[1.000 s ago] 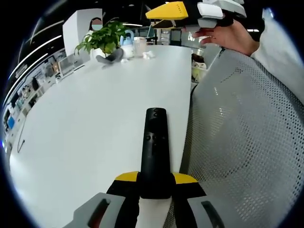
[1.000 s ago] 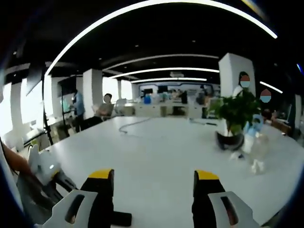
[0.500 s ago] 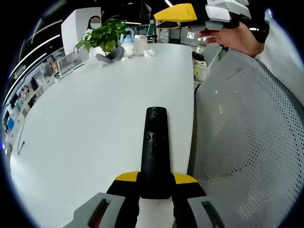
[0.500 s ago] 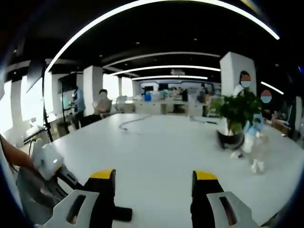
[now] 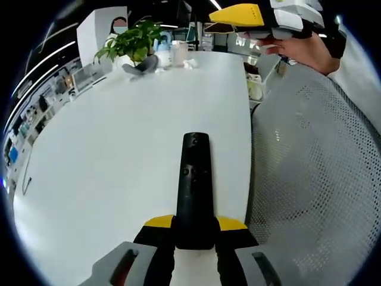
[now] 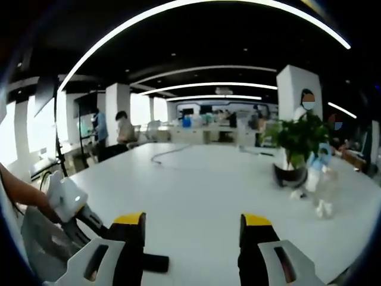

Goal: Press the specified remote control buttons in sequence, fully releasing each button before pressing the next.

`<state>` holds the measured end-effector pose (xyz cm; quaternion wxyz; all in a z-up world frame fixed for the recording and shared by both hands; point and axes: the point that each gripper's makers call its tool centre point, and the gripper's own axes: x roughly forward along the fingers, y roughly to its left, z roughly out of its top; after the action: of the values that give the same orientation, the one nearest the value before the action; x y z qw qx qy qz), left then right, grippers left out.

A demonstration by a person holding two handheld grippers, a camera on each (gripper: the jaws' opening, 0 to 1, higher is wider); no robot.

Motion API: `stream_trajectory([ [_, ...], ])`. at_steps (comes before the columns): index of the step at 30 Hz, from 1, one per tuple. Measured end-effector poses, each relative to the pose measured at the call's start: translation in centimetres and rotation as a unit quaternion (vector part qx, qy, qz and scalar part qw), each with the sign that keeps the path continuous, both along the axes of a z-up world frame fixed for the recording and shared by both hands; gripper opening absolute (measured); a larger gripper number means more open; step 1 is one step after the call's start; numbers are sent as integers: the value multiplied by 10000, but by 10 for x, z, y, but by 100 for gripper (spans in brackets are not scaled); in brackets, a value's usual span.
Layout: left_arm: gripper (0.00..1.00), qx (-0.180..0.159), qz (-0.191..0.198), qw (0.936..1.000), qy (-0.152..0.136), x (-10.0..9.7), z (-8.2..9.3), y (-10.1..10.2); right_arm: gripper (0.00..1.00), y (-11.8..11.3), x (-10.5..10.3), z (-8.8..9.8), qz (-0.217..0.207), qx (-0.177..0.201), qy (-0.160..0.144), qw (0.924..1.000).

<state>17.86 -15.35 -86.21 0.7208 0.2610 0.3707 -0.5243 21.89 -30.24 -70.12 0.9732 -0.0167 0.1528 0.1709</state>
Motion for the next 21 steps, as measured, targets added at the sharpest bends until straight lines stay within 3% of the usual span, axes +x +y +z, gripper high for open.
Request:
stream_trajectory([
  [21,25,102,50,9999,54,21,1,3,60,-2,0,-2,-33,-56,24,10000],
])
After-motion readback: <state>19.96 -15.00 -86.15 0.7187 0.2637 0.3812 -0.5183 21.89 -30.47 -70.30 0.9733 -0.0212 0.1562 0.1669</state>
